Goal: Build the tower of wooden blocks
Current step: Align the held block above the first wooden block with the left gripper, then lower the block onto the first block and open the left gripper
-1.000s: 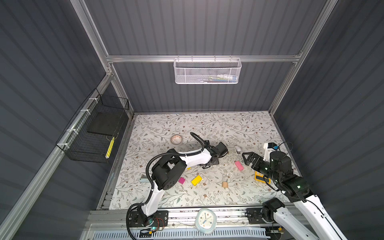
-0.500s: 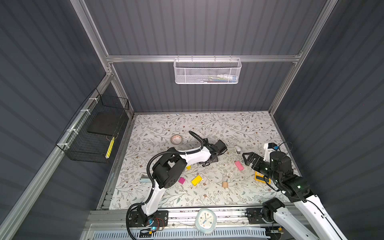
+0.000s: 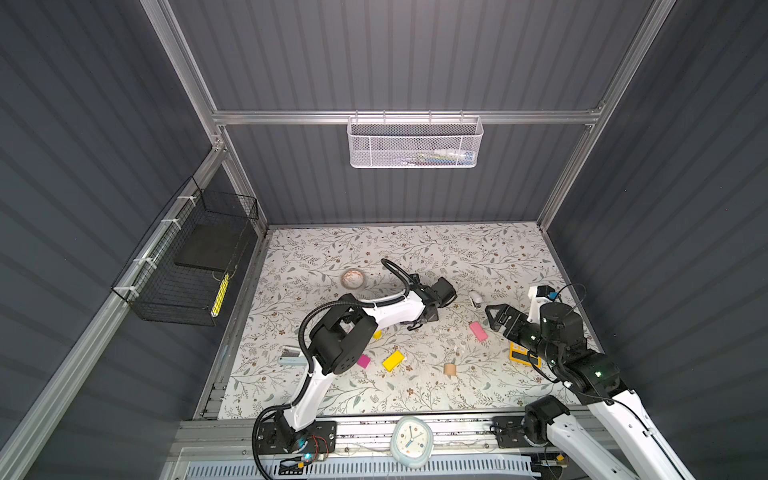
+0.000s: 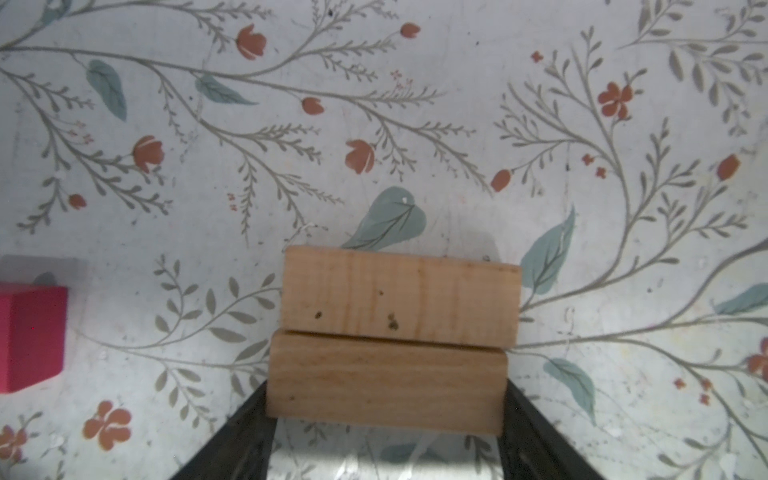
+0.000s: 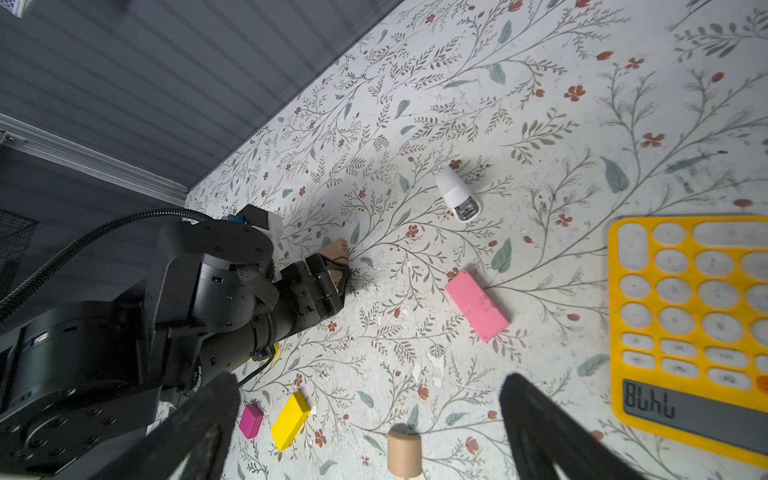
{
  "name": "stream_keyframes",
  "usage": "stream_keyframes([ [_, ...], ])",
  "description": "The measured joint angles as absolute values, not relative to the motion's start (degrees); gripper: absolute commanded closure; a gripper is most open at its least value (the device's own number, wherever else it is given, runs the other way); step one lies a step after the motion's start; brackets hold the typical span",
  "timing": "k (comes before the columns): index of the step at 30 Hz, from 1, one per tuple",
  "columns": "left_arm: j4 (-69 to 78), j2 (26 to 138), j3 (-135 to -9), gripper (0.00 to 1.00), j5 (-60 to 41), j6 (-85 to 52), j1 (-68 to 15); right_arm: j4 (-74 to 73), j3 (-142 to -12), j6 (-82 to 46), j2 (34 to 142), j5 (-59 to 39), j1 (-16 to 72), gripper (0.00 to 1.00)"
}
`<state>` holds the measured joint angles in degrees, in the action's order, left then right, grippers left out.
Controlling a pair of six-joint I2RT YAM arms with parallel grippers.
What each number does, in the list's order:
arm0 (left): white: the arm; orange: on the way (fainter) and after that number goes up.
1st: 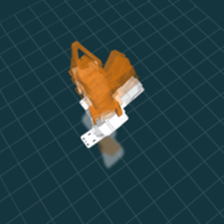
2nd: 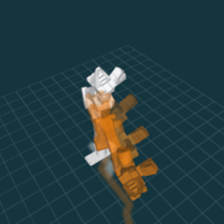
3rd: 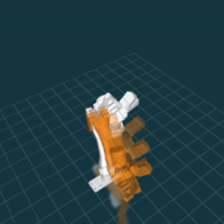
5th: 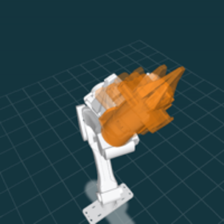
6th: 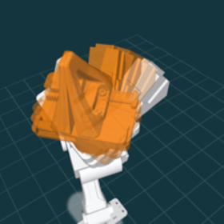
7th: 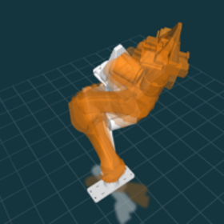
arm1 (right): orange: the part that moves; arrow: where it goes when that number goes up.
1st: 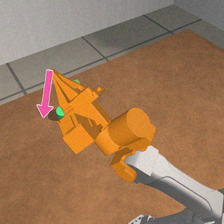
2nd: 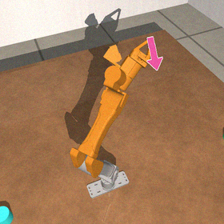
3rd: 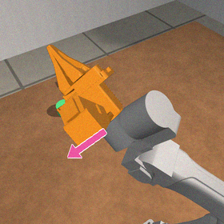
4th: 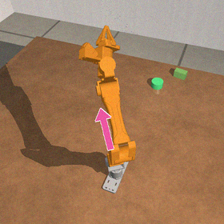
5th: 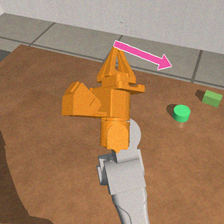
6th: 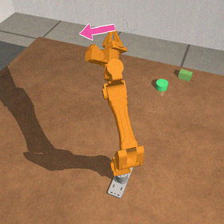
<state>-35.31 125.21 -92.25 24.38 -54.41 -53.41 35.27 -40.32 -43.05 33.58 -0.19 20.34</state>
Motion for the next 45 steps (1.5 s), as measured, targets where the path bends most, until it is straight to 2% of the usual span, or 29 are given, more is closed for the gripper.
stream_keyframes([
  [10,-35.53,125.8,-93.03,0.2,24.73,-54.0,-53.3,35.24,-40.32,-43.05,33.74,-0.01,20.34,0.01],
  [22,-35.48,126.15,-93.49,0.0,25.32,-53.58,-52.95,35.24,-40.32,-43.05,33.76,-0.01,20.34,0.01],
  [33,-35.59,125.51,-92.97,0.0,25.5,-52.77,-52.77,35.24,-41.25,-43.05,34.37,-0.03,20.34,0.01],
  [45,-38.26,117.95,-91.44,0.0,23.7,-47.48,-52.77,35.2,-41.28,-43.05,35.31,-0.08,20.34,0.01],
])
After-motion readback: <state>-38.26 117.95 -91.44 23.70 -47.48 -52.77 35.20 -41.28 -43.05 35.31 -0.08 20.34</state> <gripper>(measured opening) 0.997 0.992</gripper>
